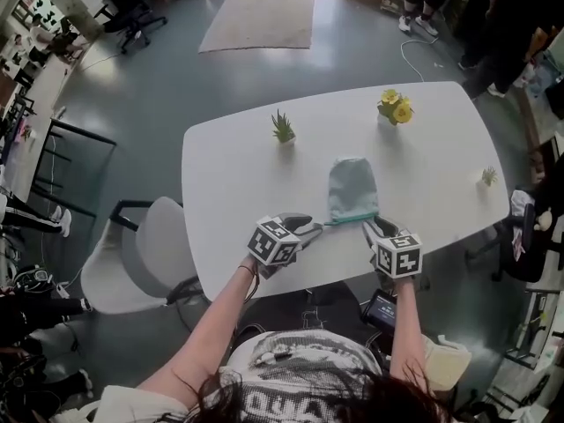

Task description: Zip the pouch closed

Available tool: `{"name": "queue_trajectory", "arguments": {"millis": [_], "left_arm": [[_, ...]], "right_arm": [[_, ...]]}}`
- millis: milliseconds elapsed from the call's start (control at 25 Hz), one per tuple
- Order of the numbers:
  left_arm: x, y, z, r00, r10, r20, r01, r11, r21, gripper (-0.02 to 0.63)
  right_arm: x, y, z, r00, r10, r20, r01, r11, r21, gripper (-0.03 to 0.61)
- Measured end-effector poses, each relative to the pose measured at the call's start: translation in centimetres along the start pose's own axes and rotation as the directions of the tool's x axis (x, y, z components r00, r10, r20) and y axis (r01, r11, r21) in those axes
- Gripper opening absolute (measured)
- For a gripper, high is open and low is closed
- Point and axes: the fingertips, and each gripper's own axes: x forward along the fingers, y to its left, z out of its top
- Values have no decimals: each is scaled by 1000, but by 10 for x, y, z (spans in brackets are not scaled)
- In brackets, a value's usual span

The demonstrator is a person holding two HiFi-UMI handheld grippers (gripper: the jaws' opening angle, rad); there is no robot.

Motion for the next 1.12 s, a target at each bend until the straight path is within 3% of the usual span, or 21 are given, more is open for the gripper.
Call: {"name": "queue_trajectory", "arguments": {"millis": [360,600,1120], "left_arm": [[-53,-21,-18,996,50,70,-55,995,78,114],[-84,-39,-32,990,56,131,-62,997,45,78],[-95,-76,-57,989,81,120,-92,992,88,67]], "right_arm": [[-35,80,4,992,41,121,-39,999,-23,127],[-60,123,-7,989,45,143,-40,998,-43,127],[-89,145,-50,992,73,100,-67,996,-62,124]]}}
